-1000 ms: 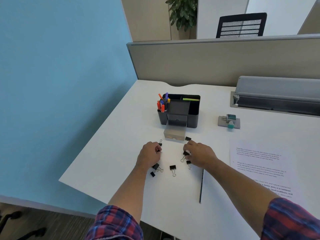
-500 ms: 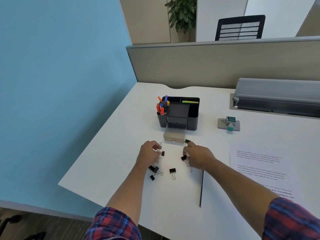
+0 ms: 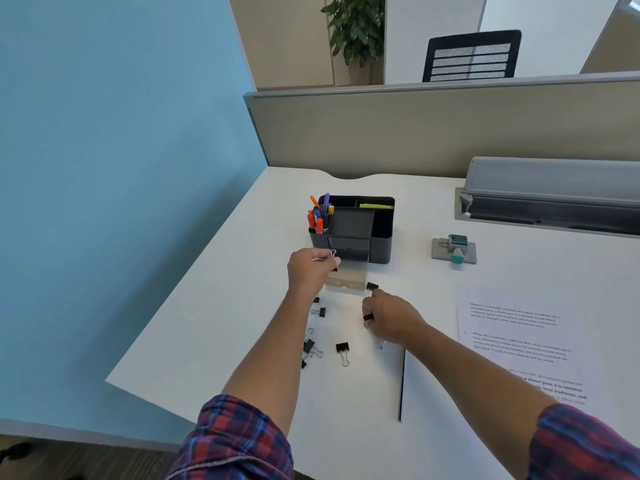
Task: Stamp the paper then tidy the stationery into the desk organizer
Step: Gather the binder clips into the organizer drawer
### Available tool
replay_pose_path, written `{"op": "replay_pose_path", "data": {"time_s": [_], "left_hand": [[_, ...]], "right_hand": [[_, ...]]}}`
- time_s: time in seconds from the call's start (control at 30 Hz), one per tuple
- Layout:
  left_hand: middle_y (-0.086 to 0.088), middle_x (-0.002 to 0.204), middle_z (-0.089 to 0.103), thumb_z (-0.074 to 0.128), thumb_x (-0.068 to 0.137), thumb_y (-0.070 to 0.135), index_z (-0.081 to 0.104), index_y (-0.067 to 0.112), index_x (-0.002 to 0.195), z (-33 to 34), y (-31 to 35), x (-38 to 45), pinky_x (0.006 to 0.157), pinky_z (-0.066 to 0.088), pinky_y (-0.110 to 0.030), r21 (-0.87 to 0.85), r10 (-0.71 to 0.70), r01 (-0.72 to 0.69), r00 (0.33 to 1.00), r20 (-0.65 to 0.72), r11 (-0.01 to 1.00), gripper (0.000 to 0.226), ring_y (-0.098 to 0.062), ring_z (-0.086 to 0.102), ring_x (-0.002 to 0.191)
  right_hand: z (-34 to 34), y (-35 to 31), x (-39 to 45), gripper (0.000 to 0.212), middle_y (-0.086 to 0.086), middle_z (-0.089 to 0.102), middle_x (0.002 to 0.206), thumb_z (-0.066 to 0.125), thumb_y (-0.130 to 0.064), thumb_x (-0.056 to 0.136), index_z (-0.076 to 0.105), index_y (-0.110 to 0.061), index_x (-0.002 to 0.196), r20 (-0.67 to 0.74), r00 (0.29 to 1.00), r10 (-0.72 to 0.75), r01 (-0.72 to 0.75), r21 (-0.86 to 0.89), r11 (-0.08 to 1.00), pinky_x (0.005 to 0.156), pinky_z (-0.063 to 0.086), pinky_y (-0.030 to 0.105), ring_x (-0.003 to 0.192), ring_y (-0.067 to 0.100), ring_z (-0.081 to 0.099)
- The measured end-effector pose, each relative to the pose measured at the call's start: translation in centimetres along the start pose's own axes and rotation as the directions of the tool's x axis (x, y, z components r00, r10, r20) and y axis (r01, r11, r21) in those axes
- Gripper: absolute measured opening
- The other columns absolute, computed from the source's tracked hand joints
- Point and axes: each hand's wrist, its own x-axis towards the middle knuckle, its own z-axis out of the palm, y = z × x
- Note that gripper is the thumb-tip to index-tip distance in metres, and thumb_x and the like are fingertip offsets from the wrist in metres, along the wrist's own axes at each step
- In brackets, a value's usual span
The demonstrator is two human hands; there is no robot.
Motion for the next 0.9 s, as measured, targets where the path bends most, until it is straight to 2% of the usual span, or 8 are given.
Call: {"op": "replay_pose_path", "data": {"time_s": [0.1,0.2,0.37,0.57,0.7,0.8,0.9], "left_hand": [[0.006,0.101,0.07,0.085,0.08,0.027,0.078,0.016,0.106,1.0,0.2,0.5,0.068,0.043,-0.017,-0.053,-0.058,0.057,0.998,-0.016,0.997,0.029,-0.007,0.06,0.088],[0.013,0.086,0.067,0.085,0.08,0.028,0.075,0.022,0.092,1.8,-0.1,0.7,0.059,0.041,-0.016,-0.016,-0.112,0.112,0.993,-0.034,0.994,0.016,-0.005,0.059,0.078],[0.014,0.077,0.065,0.081,0.084,0.028,0.075,0.021,0.086,2.1,-0.8,0.7,0.059,0.039,-0.015,0.11,-0.022,0.025,0.999,-0.025,0.994,0.009,-0.004,0.059,0.076],[-0.002,0.095,0.073,0.074,0.09,0.024,0.078,0.014,0.098,1.7,-1.4,0.8,0.063,0.038,-0.013,0.3,0.063,-0.075,0.997,0.049,0.951,0.014,-0.012,0.061,0.082],[-0.005,0.107,0.074,0.072,0.092,0.024,0.077,0.014,0.107,1.0,-1.8,0.8,0.077,0.046,-0.023,0.293,0.09,-0.104,0.994,0.06,0.95,0.019,-0.01,0.058,0.085],[-0.003,0.112,0.074,0.07,0.094,0.024,0.076,0.016,0.11,0.2,-1.9,0.5,0.075,0.048,-0.02,0.261,0.119,-0.131,0.991,0.061,0.956,0.019,-0.007,0.059,0.086],[-0.001,0.114,0.073,0.068,0.095,0.023,0.076,0.016,0.111,-0.5,-2.2,0.2,0.065,0.041,-0.011,0.261,0.126,-0.135,0.991,0.052,0.956,0.019,-0.009,0.061,0.088]], "right_hand": [[0.0,-0.3,0.1,0.023,0.005,0.057,0.119,0.056,-0.02,0.093,0.062,-0.015,0.114,-0.007,1.0,-0.018,0.018,-0.013,1.0,0.082,0.053,0.037,0.101,0.028,0.062],[0.2,-0.5,0.0,0.028,0.006,0.057,0.122,0.054,-0.018,0.093,0.061,-0.017,0.12,-0.012,1.0,-0.024,0.024,0.002,1.0,0.084,0.052,0.036,0.104,0.029,0.062],[0.0,-0.3,-0.3,0.025,0.004,0.058,0.12,0.053,-0.025,0.096,0.064,-0.026,0.119,-0.023,0.998,-0.052,0.052,-0.001,0.999,0.082,0.052,0.035,0.102,0.028,0.062],[-1.1,0.2,-0.3,0.034,-0.002,0.053,0.113,0.069,-0.026,0.086,0.069,-0.037,0.118,0.075,0.991,-0.109,0.106,0.044,0.993,0.08,0.053,0.034,0.097,0.022,0.06],[-1.2,0.2,0.0,0.032,-0.002,0.055,0.108,0.072,-0.026,0.084,0.072,-0.033,0.114,0.103,0.988,-0.113,0.11,0.035,0.993,0.08,0.052,0.033,0.098,0.019,0.06],[-1.0,0.1,0.1,0.03,-0.002,0.057,0.106,0.072,-0.029,0.082,0.072,-0.028,0.112,0.06,0.997,-0.052,0.049,0.05,0.998,0.081,0.052,0.033,0.099,0.02,0.06],[-0.6,-0.3,0.0,0.03,-0.004,0.059,0.103,0.074,-0.039,0.078,0.07,-0.028,0.106,0.029,1.0,0.007,-0.008,0.056,0.998,0.073,0.05,0.031,0.094,0.02,0.06]]}}
